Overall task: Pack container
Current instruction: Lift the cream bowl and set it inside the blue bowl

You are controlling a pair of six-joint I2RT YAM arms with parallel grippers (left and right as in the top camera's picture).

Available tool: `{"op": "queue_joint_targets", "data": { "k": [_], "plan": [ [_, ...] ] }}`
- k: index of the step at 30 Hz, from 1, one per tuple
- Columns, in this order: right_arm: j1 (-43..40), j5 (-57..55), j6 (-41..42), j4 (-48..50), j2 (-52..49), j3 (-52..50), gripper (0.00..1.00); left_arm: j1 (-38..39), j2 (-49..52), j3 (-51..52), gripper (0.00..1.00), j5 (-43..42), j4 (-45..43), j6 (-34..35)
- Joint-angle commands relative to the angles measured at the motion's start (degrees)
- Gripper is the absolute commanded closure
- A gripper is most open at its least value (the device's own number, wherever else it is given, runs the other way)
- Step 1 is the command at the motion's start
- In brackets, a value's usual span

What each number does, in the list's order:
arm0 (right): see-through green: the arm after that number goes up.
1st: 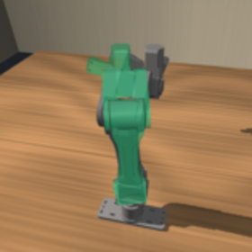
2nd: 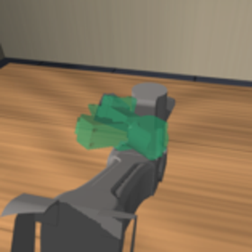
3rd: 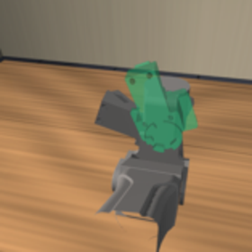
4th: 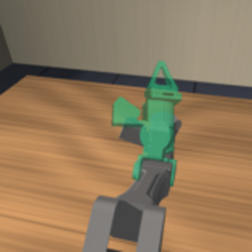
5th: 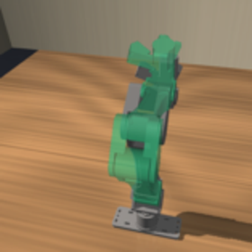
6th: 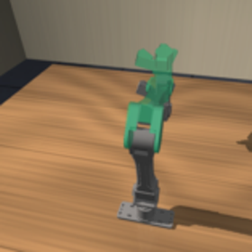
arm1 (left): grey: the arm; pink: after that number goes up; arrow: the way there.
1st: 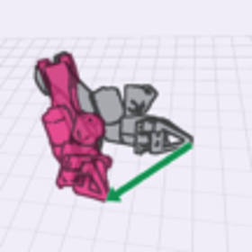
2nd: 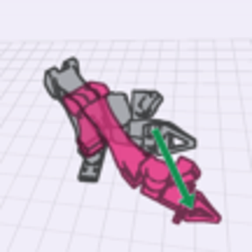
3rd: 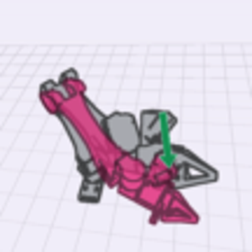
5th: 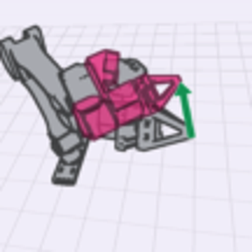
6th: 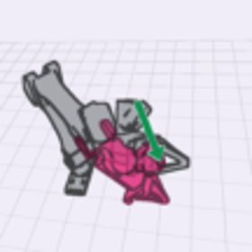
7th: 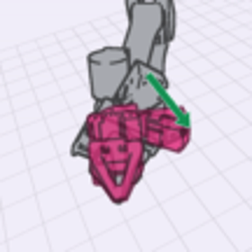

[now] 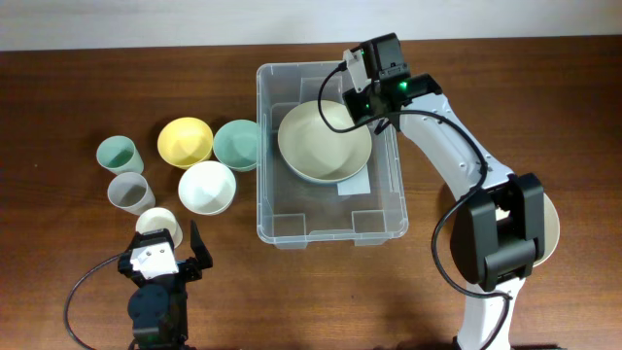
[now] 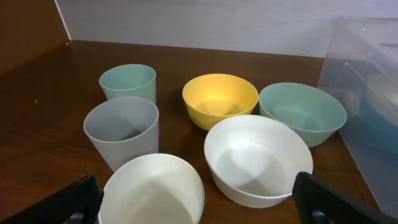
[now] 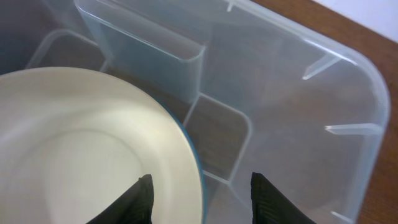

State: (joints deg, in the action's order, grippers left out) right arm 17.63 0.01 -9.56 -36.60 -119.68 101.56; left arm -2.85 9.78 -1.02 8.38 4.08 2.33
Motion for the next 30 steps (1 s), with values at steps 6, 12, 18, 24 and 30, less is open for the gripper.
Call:
{"op": "queue_joint_targets", "data": {
  "k": [6,12,18,24,30],
  "plan": [
    [-3.1,-10.3,8.6,-9.9,9.6,8.1,0.53,0.2,-0.4,0.4,0.01,-0.6,-0.1,-1.1],
    [-13.0,-10.8,18.3,-19.5,16.1,8.3,0.5,0.2,-0.4,0.4,0.0,-0.6,-0.1,-1.1],
    [-23.5,-10.8,21.1,-29.3,17.6,8.3,0.45,0.2,-0.4,0.4,0.0,-0.6,-0.1,-1.1],
    [-31.4,-8.8,22.3,-38.1,17.2,8.2,0.33,0.2,-0.4,0.4,0.0,-0.6,-0.1,-1.1],
    [-35.3,-4.5,22.3,-44.9,17.2,6.9,0.96,0.2,-0.4,0.4,0.0,-0.6,-0.1,-1.1]
  ]
}}
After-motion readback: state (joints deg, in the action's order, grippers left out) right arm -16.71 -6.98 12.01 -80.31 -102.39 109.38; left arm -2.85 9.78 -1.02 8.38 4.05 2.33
